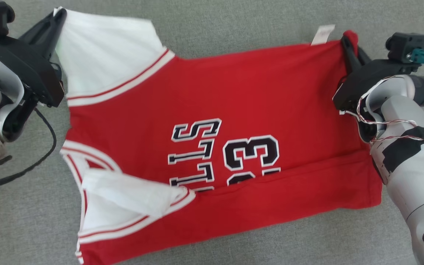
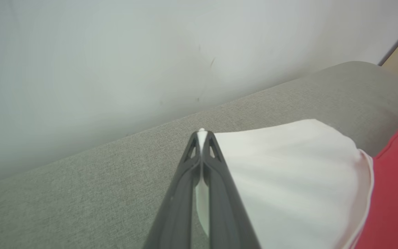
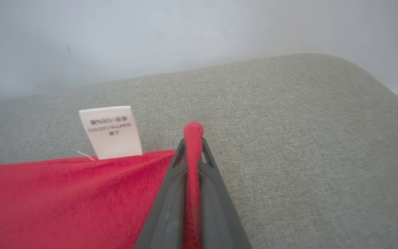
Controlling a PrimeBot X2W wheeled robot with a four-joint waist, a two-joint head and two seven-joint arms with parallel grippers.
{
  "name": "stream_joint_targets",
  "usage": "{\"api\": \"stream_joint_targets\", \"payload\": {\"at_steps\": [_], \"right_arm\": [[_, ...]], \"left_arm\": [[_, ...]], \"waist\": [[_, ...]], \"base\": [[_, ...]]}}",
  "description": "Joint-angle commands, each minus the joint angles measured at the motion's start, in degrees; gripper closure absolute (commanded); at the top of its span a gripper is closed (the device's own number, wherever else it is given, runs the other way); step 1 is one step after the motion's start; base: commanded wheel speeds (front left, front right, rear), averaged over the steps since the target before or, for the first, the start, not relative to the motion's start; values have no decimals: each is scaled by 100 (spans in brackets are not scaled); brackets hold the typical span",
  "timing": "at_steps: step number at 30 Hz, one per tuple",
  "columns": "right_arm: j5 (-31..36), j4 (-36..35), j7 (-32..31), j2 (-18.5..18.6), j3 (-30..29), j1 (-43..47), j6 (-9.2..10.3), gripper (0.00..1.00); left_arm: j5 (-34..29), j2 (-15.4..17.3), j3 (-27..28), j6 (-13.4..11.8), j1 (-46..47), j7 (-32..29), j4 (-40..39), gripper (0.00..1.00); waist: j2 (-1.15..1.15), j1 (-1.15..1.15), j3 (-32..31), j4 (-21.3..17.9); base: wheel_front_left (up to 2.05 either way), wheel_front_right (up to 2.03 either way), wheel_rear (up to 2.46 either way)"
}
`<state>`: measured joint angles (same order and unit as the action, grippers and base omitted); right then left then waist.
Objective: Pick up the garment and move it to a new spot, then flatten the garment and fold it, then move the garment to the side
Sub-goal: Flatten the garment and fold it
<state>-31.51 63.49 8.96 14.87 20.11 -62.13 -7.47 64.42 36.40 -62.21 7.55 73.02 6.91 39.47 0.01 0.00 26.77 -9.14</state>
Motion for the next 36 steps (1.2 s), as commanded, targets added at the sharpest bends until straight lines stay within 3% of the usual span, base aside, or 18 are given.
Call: {"api": "stream_joint_targets", "payload": {"at_steps": [1,6,15,21,25,31,36], "right_arm": [[-3,22,52,33,6,-27,-8,100],[-134,82,299,21,185,198,-8,100],[-411,-417,621,404,422,1117,-8,100],[-343,-1655,626,678,-78,2019,-8,100],[-142,-2448,627,659,-515,2987,-8,100],[17,-2862,628,529,-951,3600,-8,100],[102,-3124,629,520,-1227,4036,-8,100]], "left_arm": [[40,-2,-4,-14,34,49,15,100],[148,-96,-157,-14,-190,357,-32,100],[106,-1,-13,-14,-1189,824,-694,100],[-428,-57,989,-234,-2504,828,-1713,100],[-1022,-326,1859,-429,-3827,830,-2567,100],[-1533,-848,2545,-320,-4930,831,-2944,100],[-1783,-1201,2726,-166,-5417,832,-2744,100]], "waist": [[-1,0,-35,22],[-1,0,-233,138],[-1,0,-742,294],[-1,0,-1008,423],[-1,0,-1196,580],[-1,0,-1338,722],[-1,0,-1448,829]], "base": [[0,0,0],[0,0,0],[0,0,0],[0,0,0],[0,0,0],[0,0,0],[0,0,0]]}}
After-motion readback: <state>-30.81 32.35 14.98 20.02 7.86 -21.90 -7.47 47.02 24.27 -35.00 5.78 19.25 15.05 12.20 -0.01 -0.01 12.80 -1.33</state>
